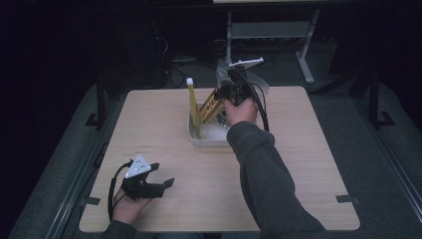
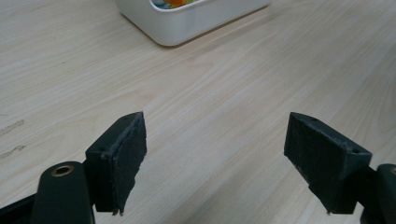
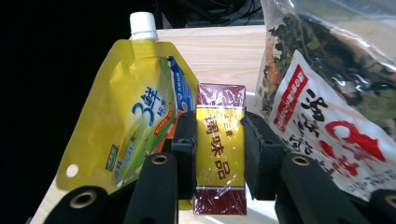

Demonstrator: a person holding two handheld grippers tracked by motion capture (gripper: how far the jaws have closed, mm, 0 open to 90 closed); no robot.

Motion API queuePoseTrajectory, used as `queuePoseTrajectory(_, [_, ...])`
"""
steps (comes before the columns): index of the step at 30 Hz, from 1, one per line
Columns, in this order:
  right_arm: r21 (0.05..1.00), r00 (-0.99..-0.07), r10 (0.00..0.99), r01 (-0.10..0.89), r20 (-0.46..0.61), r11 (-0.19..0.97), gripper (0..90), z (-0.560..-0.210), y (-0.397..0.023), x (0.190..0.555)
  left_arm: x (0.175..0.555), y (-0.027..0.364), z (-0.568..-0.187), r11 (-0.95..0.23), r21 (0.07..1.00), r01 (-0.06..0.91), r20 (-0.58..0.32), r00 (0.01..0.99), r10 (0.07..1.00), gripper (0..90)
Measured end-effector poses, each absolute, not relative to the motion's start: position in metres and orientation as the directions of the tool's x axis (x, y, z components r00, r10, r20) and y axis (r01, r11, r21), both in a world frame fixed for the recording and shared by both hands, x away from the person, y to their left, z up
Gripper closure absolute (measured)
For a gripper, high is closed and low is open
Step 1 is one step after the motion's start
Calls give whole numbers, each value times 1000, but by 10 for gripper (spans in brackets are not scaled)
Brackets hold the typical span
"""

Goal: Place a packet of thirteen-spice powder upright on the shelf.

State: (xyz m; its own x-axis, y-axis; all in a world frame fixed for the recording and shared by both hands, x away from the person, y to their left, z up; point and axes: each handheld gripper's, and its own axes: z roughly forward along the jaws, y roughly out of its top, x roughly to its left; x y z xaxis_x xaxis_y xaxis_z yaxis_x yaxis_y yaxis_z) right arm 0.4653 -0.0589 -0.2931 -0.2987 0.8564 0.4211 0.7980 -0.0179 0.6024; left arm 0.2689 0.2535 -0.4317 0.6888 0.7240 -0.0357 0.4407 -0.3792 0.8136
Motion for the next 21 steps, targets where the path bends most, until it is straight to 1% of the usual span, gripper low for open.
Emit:
queuePoseTrajectory(7, [602,-283,866,798,412,-26,680,-301,-49,469,268,255,-431,-374,816,440,-37,686,727,205])
queuePoseTrajectory(21, [596,-252,873,801,418,-54,680,-318,-45,473,268,256,-431,-372,816,443,-40,684,728,206])
